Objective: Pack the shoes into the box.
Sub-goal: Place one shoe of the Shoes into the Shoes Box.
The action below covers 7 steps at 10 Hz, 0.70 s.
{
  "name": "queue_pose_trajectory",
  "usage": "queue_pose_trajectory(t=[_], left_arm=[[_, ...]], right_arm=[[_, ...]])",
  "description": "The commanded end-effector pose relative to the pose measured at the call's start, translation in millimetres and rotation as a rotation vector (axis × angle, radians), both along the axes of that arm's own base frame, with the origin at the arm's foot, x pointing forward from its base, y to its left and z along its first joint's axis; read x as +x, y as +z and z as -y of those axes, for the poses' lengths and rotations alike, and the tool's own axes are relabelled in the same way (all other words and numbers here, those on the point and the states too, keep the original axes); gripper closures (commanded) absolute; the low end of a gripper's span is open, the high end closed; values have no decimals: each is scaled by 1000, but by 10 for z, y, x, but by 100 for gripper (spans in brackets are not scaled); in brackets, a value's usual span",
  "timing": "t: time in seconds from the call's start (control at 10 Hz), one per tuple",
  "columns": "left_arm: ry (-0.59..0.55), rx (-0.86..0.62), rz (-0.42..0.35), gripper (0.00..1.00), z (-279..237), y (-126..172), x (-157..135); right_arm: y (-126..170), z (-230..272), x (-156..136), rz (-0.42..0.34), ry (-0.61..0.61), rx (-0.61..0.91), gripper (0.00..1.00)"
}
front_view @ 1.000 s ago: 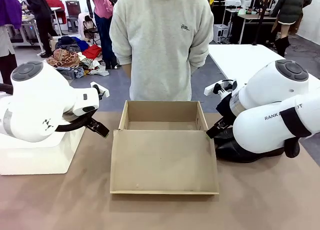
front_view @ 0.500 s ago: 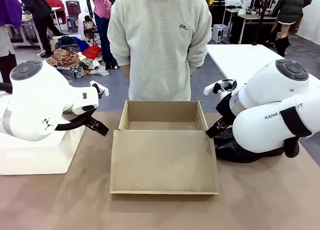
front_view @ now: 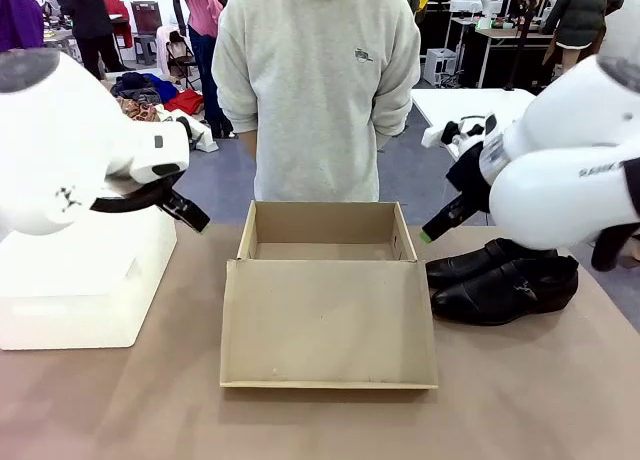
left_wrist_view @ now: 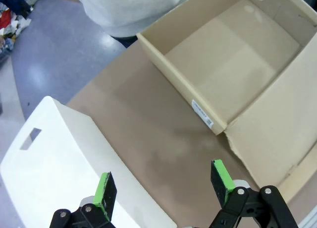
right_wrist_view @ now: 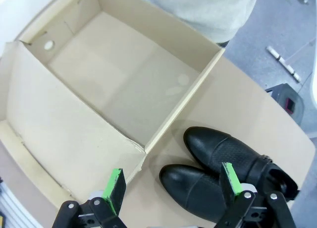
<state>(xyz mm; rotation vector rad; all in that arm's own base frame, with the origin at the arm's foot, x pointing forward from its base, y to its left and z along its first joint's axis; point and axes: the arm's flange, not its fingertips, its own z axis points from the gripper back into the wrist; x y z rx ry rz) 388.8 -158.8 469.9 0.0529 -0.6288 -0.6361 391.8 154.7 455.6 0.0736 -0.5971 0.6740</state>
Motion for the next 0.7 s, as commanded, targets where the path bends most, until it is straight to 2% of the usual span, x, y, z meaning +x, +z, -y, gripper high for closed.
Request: queue_pose_trajectory(t=[0.0, 0.3, 0.6], left_arm=[[2, -10, -2, 0, 37, 209, -106], [-12, -44, -5, 0, -42, 368, -120], [-145, -122, 6, 0, -172, 572, -115]], right_arm=[[281, 122, -23, 8, 45, 5, 0], [418, 169, -53, 12, 96, 37, 0], [561, 296, -86, 43, 209, 126, 0]])
